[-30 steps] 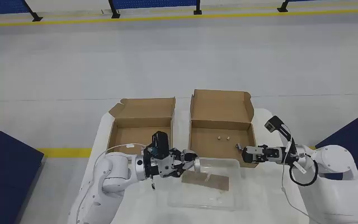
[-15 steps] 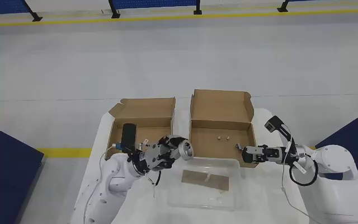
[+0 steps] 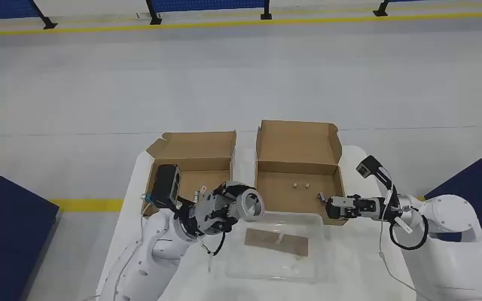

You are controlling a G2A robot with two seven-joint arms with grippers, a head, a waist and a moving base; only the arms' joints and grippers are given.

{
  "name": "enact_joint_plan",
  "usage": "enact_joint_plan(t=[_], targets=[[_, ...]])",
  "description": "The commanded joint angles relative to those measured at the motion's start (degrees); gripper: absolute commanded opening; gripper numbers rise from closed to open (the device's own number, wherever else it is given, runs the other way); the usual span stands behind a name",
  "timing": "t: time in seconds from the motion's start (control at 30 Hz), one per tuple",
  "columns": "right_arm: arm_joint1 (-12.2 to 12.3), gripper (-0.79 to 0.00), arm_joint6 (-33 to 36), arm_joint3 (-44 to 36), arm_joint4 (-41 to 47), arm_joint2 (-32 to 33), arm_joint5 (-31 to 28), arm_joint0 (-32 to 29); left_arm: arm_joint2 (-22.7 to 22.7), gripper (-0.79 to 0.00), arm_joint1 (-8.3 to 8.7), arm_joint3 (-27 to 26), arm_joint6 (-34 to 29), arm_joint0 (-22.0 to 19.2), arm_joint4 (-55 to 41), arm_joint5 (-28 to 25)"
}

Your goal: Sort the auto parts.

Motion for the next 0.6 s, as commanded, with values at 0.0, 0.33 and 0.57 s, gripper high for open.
enact_joint_plan(t=[0.0, 0.33, 0.57], targets=[[0.00, 0.000, 0.00, 0.00, 0.00, 0.00, 0.00, 0.00, 1.16, -0.785, -0.11, 0.30, 0.47, -1.62, 0.82, 0.01], [0.00, 0.000, 0.00, 0.00, 0.00, 0.00, 0.00, 0.00, 3.78, -0.785, -0.28, -1.08, 2.93, -4.22, 0.19, 0.01], [0.00, 0.000, 0.00, 0.00, 0.00, 0.00, 0.00, 0.00, 3.59, -0.785, -0.49, -4.41, 5.56, -2.91, -4.47, 0.01]])
